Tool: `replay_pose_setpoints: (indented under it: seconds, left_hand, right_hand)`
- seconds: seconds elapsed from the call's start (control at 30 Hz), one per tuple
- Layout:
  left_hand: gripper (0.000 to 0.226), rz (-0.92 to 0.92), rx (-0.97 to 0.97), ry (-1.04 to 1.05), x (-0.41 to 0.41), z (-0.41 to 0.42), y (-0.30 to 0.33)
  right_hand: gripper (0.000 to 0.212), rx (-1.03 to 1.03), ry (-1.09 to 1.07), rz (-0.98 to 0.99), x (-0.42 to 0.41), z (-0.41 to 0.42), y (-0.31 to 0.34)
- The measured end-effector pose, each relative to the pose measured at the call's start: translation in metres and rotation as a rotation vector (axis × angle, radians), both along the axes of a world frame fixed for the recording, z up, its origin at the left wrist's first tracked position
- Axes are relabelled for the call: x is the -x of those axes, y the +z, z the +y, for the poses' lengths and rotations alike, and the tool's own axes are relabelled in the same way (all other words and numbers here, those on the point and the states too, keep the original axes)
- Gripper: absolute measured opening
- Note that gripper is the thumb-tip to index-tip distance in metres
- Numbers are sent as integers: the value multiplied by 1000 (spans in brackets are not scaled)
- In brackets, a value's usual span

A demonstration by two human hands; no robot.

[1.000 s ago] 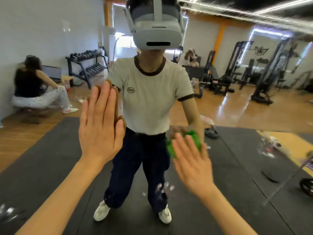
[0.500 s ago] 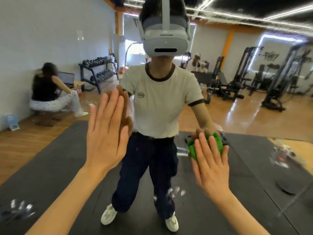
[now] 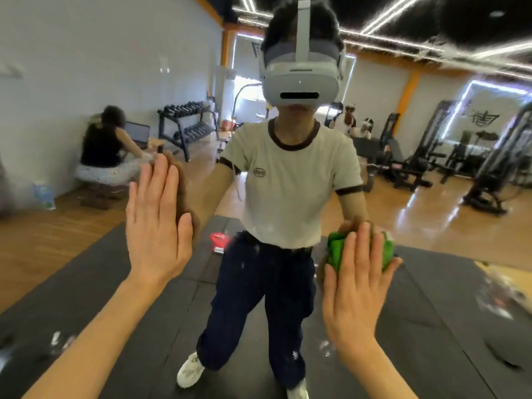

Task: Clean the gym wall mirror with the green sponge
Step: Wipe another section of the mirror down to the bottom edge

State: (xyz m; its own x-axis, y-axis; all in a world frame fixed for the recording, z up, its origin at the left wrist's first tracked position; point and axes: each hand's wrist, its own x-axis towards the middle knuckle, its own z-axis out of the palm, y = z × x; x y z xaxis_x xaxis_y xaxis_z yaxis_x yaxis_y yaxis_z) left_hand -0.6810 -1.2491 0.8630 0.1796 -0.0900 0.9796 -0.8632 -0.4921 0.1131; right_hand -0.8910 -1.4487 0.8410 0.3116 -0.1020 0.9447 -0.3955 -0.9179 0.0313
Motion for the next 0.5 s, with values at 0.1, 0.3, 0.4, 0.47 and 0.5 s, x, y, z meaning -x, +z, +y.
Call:
replay_pose_setpoints:
  seconds: [0.1, 0.3, 0.4, 0.47, 0.5]
  left_hand:
    - [59, -34, -10, -13, -3, 0, 0]
    - [58, -13, 14, -17, -4, 0, -1]
    - [58, -20, -9, -42, -4, 0, 0]
    - [59, -43, -38, -66, -3, 2, 0]
    - [60, -49, -54, -81, -3, 3, 1]
  right_hand:
    - [66, 207, 63, 197, -42, 41, -7]
    - [58, 106, -40, 72, 7, -8, 8]
    - [57, -19, -7, -26, -18, 20, 22]
    - [60, 77, 28, 15, -57, 54, 30]
    - [63, 146, 37, 47, -72, 67, 37]
